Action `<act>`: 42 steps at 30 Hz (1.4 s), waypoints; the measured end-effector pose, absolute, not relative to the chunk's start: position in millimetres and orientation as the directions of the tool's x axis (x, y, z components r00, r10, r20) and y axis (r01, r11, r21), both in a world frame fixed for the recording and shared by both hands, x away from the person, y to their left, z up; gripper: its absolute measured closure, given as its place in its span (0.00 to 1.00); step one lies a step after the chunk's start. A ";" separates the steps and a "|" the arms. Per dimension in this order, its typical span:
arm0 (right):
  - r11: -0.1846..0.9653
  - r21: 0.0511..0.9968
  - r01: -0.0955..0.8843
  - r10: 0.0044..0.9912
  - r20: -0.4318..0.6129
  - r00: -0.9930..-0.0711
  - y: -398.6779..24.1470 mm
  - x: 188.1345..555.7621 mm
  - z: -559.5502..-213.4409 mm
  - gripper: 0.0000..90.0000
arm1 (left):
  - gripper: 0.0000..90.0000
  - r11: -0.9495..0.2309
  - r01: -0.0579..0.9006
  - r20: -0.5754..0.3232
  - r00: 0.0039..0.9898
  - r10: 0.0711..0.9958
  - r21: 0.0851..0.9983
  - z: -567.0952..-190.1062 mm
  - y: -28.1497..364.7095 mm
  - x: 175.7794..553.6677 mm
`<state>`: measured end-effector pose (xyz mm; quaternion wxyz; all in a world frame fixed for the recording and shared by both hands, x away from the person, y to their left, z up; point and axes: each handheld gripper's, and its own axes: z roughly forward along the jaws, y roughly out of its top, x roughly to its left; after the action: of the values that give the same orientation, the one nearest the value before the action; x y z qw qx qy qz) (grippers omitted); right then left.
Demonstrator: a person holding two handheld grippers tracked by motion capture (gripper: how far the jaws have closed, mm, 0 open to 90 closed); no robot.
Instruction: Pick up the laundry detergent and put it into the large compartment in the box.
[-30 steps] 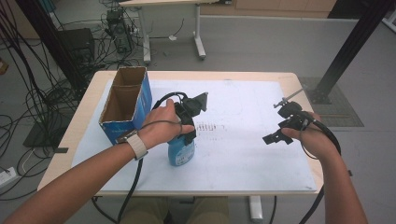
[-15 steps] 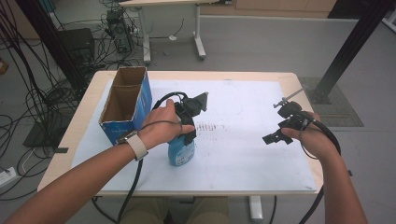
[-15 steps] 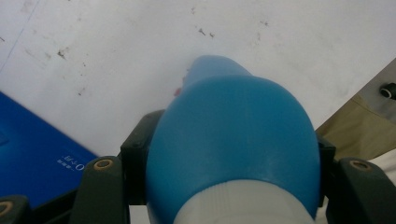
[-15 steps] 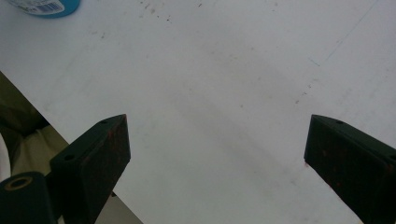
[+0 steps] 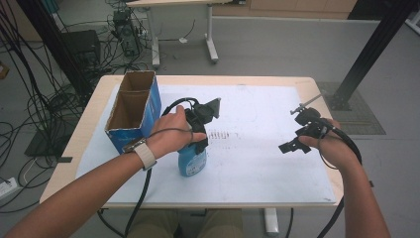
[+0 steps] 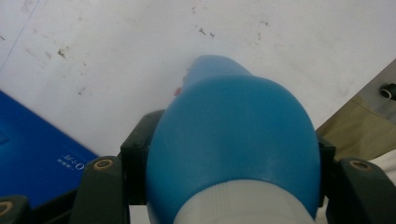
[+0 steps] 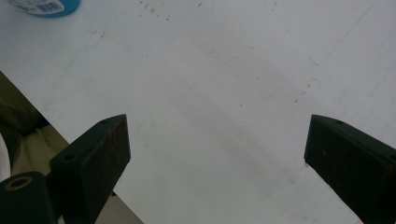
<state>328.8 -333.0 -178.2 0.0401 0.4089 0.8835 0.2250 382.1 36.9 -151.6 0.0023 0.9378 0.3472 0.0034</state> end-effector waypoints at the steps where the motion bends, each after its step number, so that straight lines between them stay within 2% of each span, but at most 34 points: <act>1: 0.565 0.433 0.702 0.739 0.112 -0.664 -333.4 328.6 -178.5 0.08 | 0.43 -0.760 0.650 0.004 0.760 0.650 0.008 -151.6 37.0 382.0; 42: 0.568 0.427 0.704 0.738 0.113 -0.665 -331.5 330.7 -177.6 0.07 | 0.43 -0.756 0.654 0.007 0.756 0.654 0.010 -151.6 37.4 380.9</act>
<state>330.7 -331.5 -177.6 0.0389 0.4075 0.8846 0.2232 380.9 37.4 -151.6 0.0036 0.9371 0.3490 0.0053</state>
